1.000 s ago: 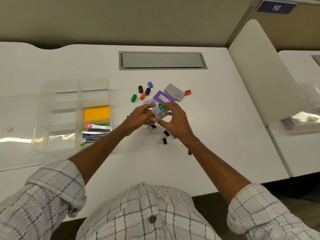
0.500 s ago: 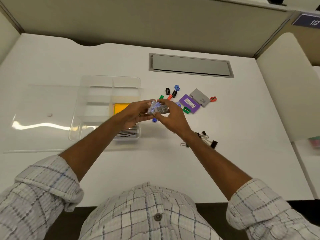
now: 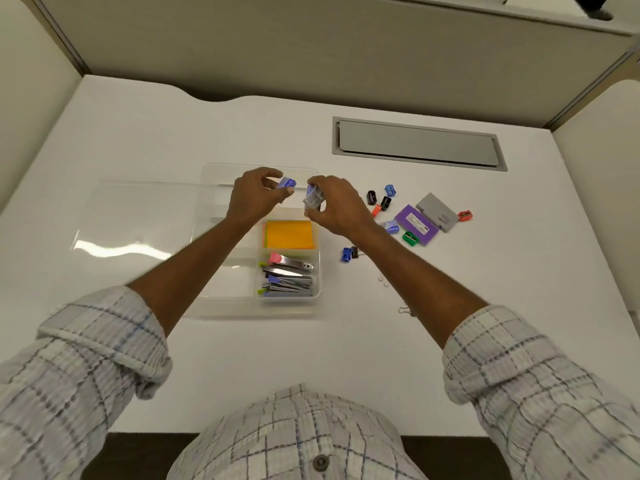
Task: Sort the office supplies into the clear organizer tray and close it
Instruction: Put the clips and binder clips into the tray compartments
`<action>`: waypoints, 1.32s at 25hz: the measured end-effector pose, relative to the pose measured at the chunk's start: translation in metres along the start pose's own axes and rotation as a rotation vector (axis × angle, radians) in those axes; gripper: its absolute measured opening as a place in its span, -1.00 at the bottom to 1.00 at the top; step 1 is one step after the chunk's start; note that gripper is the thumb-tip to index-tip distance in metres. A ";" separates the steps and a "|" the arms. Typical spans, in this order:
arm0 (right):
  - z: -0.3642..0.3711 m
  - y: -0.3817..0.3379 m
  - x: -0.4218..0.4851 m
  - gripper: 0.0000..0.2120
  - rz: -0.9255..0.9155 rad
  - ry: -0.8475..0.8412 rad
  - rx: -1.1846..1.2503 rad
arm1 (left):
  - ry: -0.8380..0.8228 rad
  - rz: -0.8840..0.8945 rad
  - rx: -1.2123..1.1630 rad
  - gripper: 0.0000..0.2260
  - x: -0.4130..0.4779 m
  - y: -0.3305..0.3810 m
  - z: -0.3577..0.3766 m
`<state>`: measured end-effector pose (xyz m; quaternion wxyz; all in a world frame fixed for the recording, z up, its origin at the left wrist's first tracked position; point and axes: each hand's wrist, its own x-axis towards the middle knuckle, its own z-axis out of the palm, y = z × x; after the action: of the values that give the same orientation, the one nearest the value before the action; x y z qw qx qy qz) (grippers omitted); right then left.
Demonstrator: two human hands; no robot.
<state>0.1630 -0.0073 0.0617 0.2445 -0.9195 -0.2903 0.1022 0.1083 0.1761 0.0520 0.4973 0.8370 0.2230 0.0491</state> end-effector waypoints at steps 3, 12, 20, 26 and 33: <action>0.004 -0.008 0.030 -0.49 -0.037 -0.018 -0.133 | 0.002 0.036 0.249 -0.51 0.020 0.001 0.002; 0.011 0.000 0.068 -0.34 -0.012 -0.123 -0.208 | -0.104 0.179 0.687 -0.55 0.048 -0.013 0.019; 0.004 0.019 0.050 -0.56 0.059 0.101 0.084 | -0.219 0.144 0.496 -0.80 0.050 -0.013 0.033; 0.004 0.022 0.035 -0.58 0.136 0.102 0.262 | -0.252 0.144 0.615 -0.82 0.052 -0.012 0.044; 0.014 0.013 0.038 -0.65 0.191 0.082 0.270 | -0.210 0.105 0.645 -0.70 0.064 -0.010 0.031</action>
<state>0.1958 0.0112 0.0408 0.3668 -0.9051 -0.1749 0.1253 0.1719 0.1821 0.0191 0.2241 0.9620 0.1311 -0.0850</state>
